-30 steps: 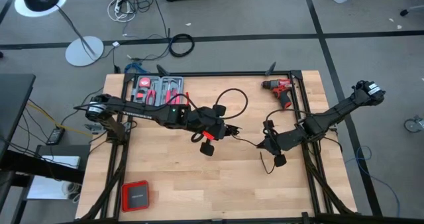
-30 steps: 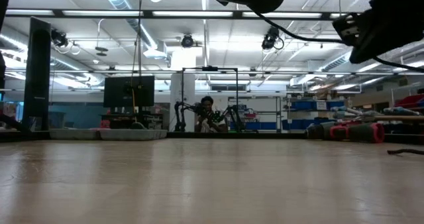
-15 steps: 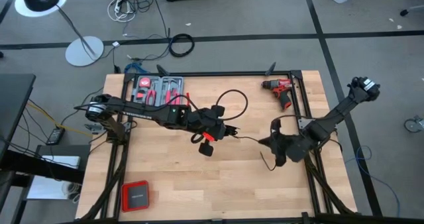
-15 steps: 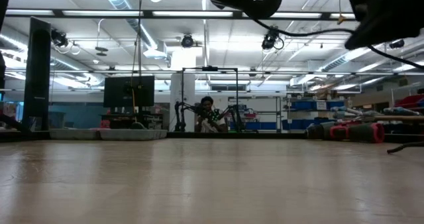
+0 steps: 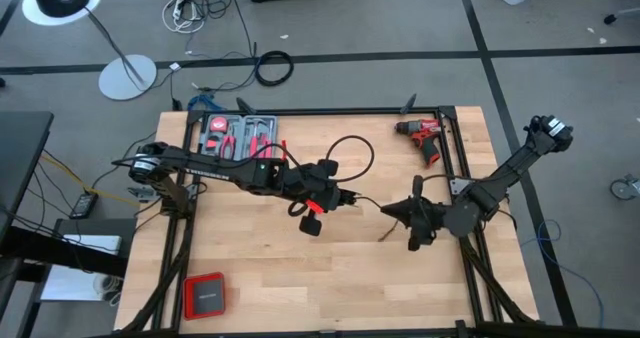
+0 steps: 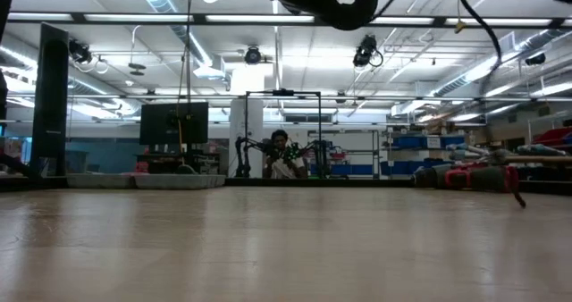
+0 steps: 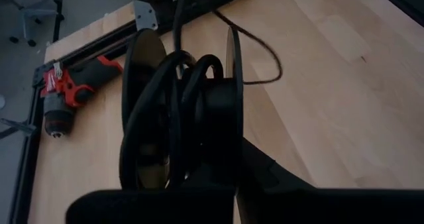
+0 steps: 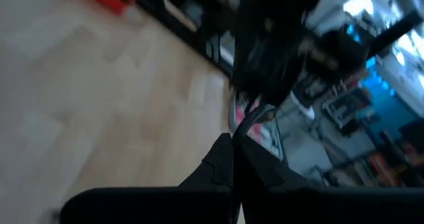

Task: Coil cords
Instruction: Coil the black wire on the spool

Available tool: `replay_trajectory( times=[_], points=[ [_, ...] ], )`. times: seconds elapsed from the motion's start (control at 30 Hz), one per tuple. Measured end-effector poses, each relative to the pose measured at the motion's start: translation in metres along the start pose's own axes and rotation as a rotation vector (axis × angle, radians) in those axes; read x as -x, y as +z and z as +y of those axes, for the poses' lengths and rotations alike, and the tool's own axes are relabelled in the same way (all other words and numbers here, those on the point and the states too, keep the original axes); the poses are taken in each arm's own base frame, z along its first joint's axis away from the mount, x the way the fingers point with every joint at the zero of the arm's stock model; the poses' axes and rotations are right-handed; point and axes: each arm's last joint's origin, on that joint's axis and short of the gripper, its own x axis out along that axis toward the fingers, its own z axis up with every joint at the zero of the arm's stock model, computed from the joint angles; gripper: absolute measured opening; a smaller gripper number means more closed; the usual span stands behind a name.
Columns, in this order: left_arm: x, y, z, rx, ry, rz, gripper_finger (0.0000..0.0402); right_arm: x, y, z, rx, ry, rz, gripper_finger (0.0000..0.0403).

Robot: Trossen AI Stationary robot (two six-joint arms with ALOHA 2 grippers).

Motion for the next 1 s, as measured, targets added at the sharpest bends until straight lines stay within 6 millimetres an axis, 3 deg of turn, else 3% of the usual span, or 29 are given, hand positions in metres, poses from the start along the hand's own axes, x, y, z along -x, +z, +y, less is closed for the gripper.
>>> replay_trajectory(
  times=[0.3, 0.47, 1.0],
  points=[
    [0.0, -0.001, 0.0, 0.01, -0.001, 0.007, 0.0, -0.005, 0.018, -0.015, 0.072, 0.008, -0.221, 0.0002],
    [0.0, 0.001, -0.001, 0.034, -0.051, -0.019, 0.0, -0.02, 0.01, -0.027, 0.187, 0.022, -0.228, 0.0002],
    [0.001, 0.001, -0.006, 0.079, -0.211, -0.055, 0.0, -0.057, -0.016, -0.07, 0.204, 0.084, -0.327, 0.0002]
  ],
)
